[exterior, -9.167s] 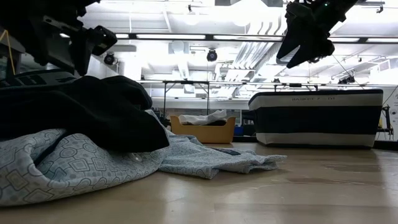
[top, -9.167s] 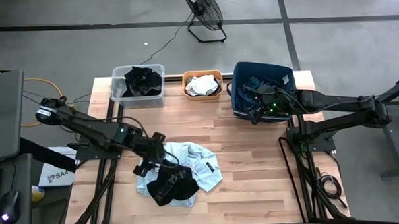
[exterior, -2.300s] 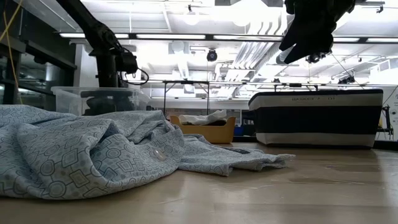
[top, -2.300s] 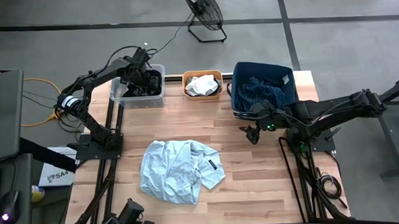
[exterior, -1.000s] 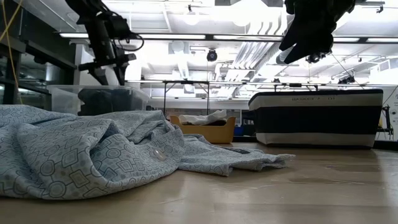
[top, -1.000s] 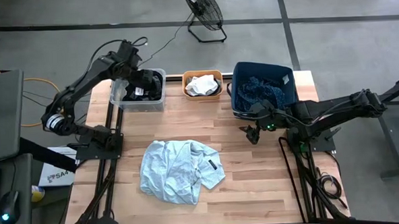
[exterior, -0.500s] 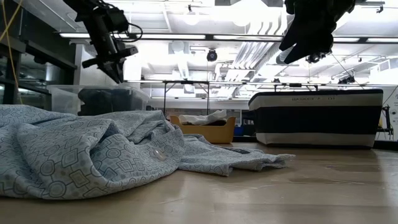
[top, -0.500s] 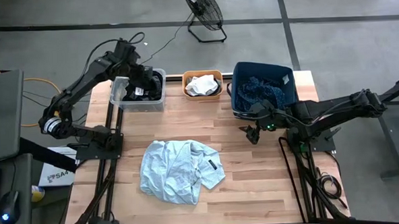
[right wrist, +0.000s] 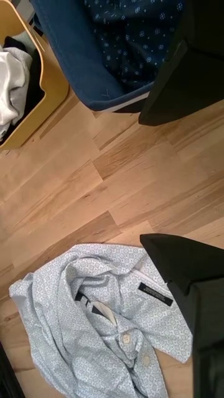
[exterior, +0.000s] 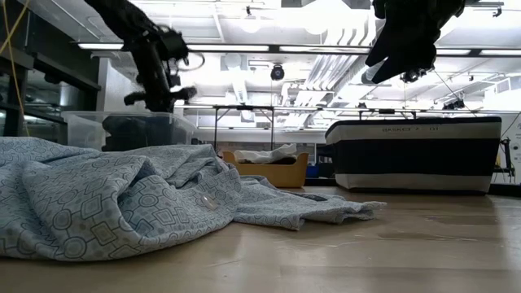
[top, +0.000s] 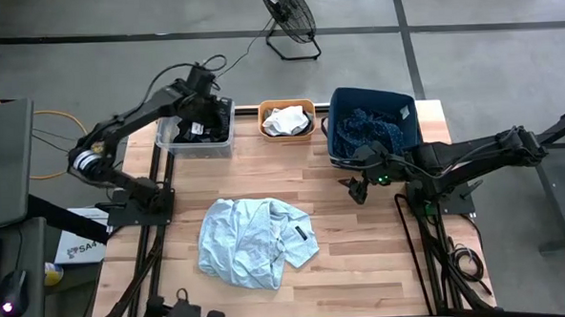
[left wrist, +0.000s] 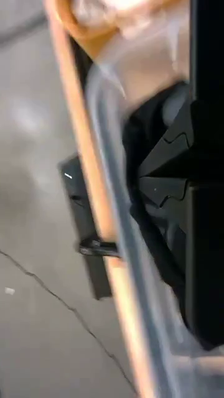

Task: Pick & Place Cloths
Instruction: Put the black underwear into the transparent bin, then put the white patterned shirt into the blue bin

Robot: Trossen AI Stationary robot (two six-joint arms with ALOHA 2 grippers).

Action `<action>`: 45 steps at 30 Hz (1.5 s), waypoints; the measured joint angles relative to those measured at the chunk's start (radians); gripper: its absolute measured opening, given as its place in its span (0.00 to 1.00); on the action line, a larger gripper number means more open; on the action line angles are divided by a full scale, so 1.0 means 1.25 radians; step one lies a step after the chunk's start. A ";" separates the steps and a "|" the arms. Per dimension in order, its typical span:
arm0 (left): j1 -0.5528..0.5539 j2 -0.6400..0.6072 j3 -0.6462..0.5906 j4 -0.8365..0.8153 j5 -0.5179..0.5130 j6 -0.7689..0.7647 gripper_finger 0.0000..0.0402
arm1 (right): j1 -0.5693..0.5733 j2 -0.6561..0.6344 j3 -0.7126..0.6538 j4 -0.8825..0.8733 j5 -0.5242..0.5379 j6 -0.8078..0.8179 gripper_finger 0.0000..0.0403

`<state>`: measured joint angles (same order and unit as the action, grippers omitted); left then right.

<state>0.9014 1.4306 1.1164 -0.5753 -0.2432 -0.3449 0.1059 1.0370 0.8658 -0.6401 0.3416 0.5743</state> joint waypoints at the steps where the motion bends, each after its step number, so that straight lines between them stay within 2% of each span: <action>1: 0.000 0.014 0.000 -0.011 0.001 0.000 0.00 | 0.000 0.000 0.000 0.000 0.000 -0.001 0.72; 8: 0.001 0.072 0.000 -0.094 0.016 0.002 0.00 | 0.000 0.000 0.000 0.000 0.000 -0.002 0.72; 12: 0.001 0.073 0.000 -0.105 0.018 0.019 0.00 | 0.000 0.000 0.000 0.000 0.000 -0.002 0.72; 24: 0.001 -0.021 0.000 -0.186 0.034 0.022 0.00 | 0.000 0.000 0.000 -0.001 -0.001 -0.002 0.72; 32: 0.001 -0.084 0.000 -0.194 0.040 0.042 0.02 | 0.000 0.000 0.000 -0.001 -0.003 -0.001 0.72; 35: 0.001 -0.111 0.000 -0.202 0.046 0.059 0.09 | 0.000 0.000 0.000 -0.001 -0.003 0.000 0.72; 38: 0.001 -0.138 0.000 -0.219 0.075 0.069 0.20 | 0.000 0.000 0.000 -0.001 -0.003 0.000 0.72; 40: 0.001 -0.155 0.000 -0.227 0.121 0.076 0.28 | 0.000 0.000 0.000 -0.001 -0.003 0.001 0.72; 45: 0.001 -0.203 0.000 -0.278 0.299 0.113 0.48 | 0.000 0.000 0.000 -0.001 -0.003 0.001 0.72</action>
<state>0.9025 1.1769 1.1164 -0.9232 0.1309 -0.2040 0.1056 1.0370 0.8658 -0.6414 0.3378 0.5754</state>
